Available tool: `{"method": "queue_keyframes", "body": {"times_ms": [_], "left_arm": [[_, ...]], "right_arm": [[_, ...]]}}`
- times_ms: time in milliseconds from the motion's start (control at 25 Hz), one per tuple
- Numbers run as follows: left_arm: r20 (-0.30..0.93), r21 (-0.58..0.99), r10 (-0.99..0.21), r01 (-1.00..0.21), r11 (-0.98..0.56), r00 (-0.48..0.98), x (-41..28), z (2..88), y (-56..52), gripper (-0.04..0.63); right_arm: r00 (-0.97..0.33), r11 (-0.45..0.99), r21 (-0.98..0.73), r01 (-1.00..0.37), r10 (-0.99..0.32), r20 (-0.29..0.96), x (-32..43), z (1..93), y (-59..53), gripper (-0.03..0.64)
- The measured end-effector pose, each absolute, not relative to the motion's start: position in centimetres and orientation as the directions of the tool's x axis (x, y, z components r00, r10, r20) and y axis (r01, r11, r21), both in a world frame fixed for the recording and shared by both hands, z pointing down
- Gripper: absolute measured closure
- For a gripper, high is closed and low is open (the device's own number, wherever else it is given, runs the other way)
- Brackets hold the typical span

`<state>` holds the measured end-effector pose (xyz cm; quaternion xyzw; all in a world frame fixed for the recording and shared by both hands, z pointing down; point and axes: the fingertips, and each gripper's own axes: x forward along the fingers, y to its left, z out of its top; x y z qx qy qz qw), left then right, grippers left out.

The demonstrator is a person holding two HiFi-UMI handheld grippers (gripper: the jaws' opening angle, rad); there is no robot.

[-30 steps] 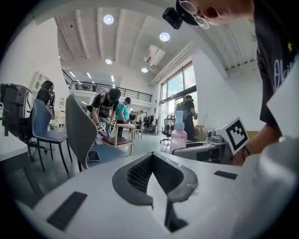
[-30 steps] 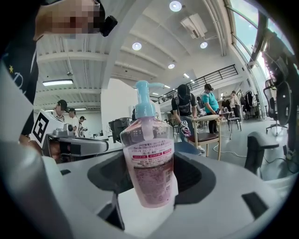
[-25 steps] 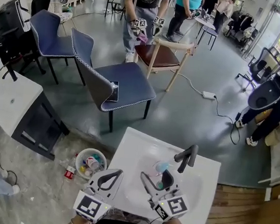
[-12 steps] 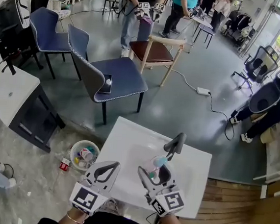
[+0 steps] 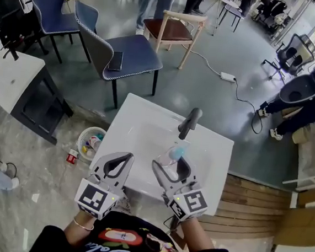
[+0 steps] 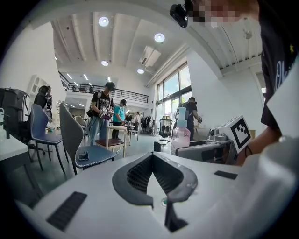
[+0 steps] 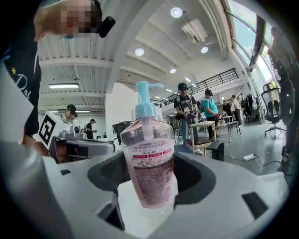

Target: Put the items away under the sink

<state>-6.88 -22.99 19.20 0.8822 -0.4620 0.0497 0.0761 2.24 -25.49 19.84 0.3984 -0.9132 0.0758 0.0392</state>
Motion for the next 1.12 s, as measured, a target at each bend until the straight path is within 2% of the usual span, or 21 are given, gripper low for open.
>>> {"method": "queue_keyframes", "body": {"times_ms": [1120], "left_arm": [[0.113,0.023,-0.817,-0.824,-0.566,0.565,-2.0,16.4,-13.2,0.589]], "right_arm": [[-0.724,0.716,-0.107,-0.690,-0.680,0.115,6.0,18.5,-15.1,0.296]]}}
